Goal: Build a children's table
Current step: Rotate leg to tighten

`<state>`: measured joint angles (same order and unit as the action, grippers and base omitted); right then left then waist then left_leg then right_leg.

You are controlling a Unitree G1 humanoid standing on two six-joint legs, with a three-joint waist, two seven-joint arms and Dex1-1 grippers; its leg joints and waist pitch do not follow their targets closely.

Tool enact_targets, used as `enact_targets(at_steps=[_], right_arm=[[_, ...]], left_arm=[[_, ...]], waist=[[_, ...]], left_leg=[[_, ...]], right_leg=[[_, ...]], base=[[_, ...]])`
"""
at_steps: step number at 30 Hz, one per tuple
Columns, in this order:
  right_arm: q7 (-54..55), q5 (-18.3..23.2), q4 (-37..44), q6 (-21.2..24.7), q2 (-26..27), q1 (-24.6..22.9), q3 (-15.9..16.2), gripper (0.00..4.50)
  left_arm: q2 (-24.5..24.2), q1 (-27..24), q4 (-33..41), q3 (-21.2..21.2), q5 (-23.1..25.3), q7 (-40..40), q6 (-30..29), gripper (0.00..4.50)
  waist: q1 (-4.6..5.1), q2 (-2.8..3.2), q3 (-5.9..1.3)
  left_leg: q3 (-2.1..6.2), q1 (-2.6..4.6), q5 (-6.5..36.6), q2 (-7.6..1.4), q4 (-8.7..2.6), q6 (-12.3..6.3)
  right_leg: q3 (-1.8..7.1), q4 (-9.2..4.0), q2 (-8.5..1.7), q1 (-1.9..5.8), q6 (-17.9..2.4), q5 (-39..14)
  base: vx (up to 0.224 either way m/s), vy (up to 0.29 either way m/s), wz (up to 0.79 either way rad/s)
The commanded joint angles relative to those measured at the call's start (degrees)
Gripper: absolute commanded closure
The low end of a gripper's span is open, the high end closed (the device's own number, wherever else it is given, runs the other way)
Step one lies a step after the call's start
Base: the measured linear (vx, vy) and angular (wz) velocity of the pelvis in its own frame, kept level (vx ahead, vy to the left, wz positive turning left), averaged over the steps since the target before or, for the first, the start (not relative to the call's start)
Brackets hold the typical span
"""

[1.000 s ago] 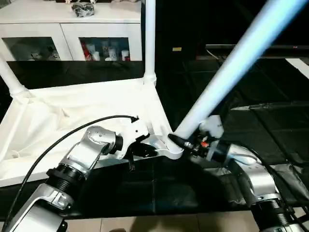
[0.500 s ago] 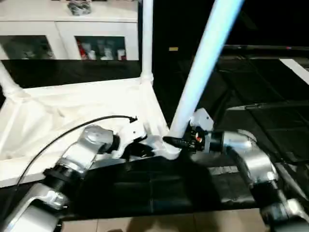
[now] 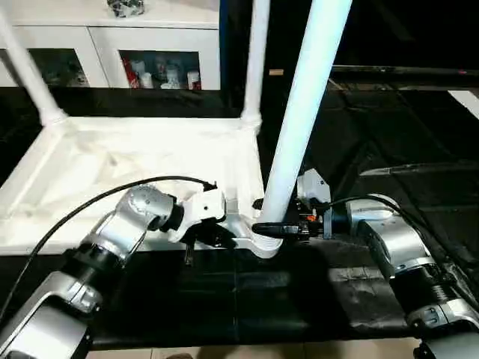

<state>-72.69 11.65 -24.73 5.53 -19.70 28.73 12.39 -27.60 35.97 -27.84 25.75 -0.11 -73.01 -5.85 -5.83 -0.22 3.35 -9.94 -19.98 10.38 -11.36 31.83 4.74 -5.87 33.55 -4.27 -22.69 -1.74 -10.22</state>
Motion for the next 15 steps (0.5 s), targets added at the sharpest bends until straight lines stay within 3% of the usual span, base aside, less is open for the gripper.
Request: enact_targets(at_steps=[1,7,9,11,13,14,15], right_arm=[[-3.93,-2.61,-2.63,2.53,0.64,-4.79,7.05,2.60],[0.51,-3.40,-3.78,1.39,2.15,-4.35,5.34,2.60],[4.67,-4.12,-5.07,0.68,3.38,-3.74,4.03,2.60],[15.92,-4.54,-7.08,1.58,6.97,-2.64,0.05,2.60],[21.29,-4.18,-8.21,2.38,9.05,-2.00,-2.10,2.60],[22.68,-4.08,-8.61,2.66,9.61,-1.77,-2.63,2.60],[26.05,-3.87,-9.92,3.45,11.01,-1.01,-3.81,2.60]], left_arm=[[0.18,1.86,-0.96,-0.27,1.75,1.25,0.26,4.50],[1.03,2.86,-3.02,-1.63,1.30,2.49,-0.94,4.50],[1.46,2.90,-2.78,-2.62,0.61,3.57,-2.77,4.50],[2.49,1.38,0.89,-5.89,-1.46,8.25,-9.14,4.50],[3.24,-0.12,3.83,-7.69,-2.29,11.51,-12.77,4.50],[3.49,-0.57,4.64,-8.22,-2.54,12.39,-13.77,4.50],[4.15,-1.78,6.84,-9.54,-3.04,14.66,-16.37,4.50]], waist=[[0.14,0.57,-1.84],[0.12,0.75,-2.06],[0.36,0.79,-1.75],[0.84,0.77,-1.45],[1.34,0.49,-1.36],[1.77,0.66,-1.21],[1.94,0.46,-1.23]], left_leg=[[0.64,0.14,14.99,-2.35,-3.82,-2.74],[0.58,0.16,14.78,-2.34,-3.83,-2.43],[0.69,0.23,16.77,-2.19,-4.05,-1.78],[0.81,0.57,18.71,-2.22,-4.21,-0.77],[1.28,0.25,19.54,-1.86,-4.21,-0.18],[1.44,0.01,19.80,-1.86,-4.30,-0.11],[1.41,0.23,20.10,-1.83,-4.25,-0.27]], right_leg=[[3.48,-4.64,-4.46,2.51,-9.44,-19.01],[3.52,-4.52,-4.42,2.60,-10.07,-17.32],[3.45,-5.01,-4.59,2.46,-9.26,-21.84],[3.52,-5.47,-4.83,2.05,-8.11,-27.10],[3.06,-5.99,-5.02,2.33,-5.80,-33.30],[2.93,-6.27,-5.02,2.20,-4.55,-35.26],[2.88,-6.62,-4.93,1.98,-3.96,-36.10]], base=[[0.000,0.000,0.00],[0.000,0.000,0.00],[0.000,0.000,0.00],[0.000,0.000,0.00],[-0.055,-0.003,-0.06],[-0.055,0.006,-0.12],[0.000,0.000,0.00]])
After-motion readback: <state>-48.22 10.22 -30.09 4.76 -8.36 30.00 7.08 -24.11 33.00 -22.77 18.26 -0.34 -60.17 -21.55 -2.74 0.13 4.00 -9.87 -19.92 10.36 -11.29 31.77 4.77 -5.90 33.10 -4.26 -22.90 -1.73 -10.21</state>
